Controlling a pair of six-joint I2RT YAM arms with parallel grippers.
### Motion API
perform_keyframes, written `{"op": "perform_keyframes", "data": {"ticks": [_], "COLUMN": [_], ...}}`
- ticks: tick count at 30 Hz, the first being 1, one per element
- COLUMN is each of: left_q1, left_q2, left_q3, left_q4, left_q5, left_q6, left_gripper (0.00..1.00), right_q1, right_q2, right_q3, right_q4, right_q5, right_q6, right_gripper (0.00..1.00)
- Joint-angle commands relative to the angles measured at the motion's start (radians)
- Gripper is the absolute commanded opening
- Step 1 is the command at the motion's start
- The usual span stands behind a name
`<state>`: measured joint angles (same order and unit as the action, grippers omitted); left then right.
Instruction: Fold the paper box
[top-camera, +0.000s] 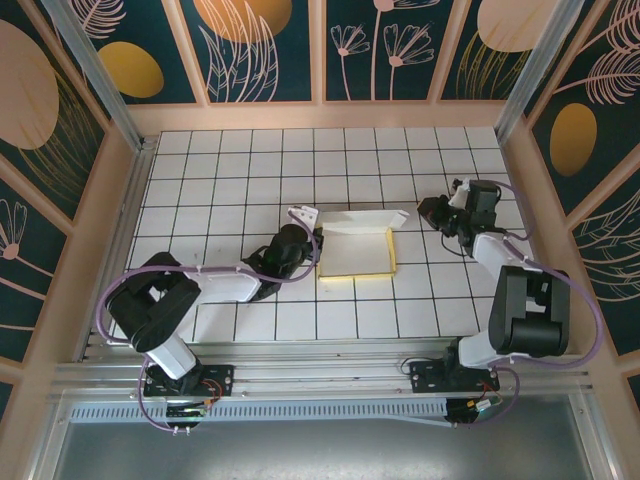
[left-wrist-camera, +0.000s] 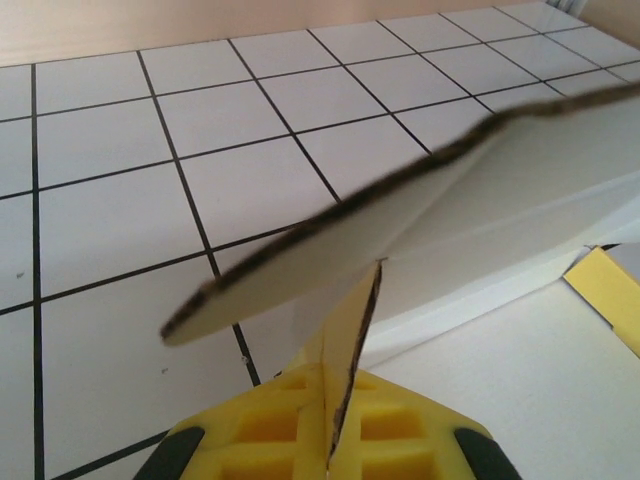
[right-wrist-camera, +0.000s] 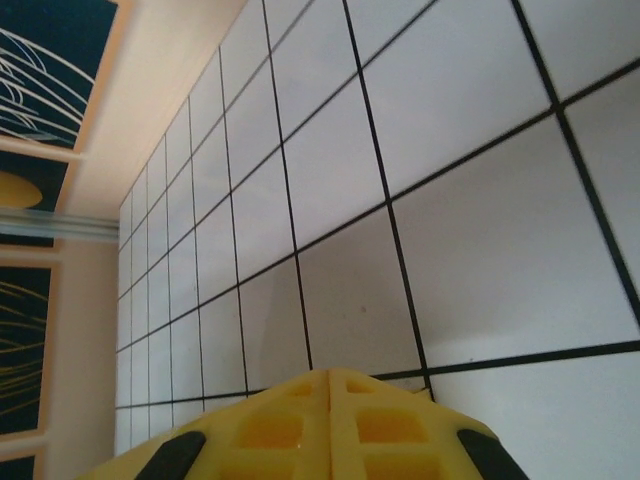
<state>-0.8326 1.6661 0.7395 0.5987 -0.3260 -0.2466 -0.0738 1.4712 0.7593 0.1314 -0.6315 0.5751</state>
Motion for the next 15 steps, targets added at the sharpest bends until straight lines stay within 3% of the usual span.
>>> {"op": "perform_keyframes", "data": {"ticks": [1, 15], "left_q1": [0.001, 0.002], "left_q2": [0.034, 0.041], "left_q3": [0.032, 0.045], "left_q4": [-0.020, -0.027], "left_q5": [-0.002, 0.010], "left_q6": [0.024, 0.010], "left_gripper": [0.00, 0.00], "right_q1": [0.027, 0.077], "right_q2": [0.031, 0.017], "right_q3": [0.008, -0.099], "right_q4": [0.022, 0.051], "right_q5": [-0.041, 0.044], "right_q6": [0.002, 0.094], "right_gripper": [0.07, 0.03]}}
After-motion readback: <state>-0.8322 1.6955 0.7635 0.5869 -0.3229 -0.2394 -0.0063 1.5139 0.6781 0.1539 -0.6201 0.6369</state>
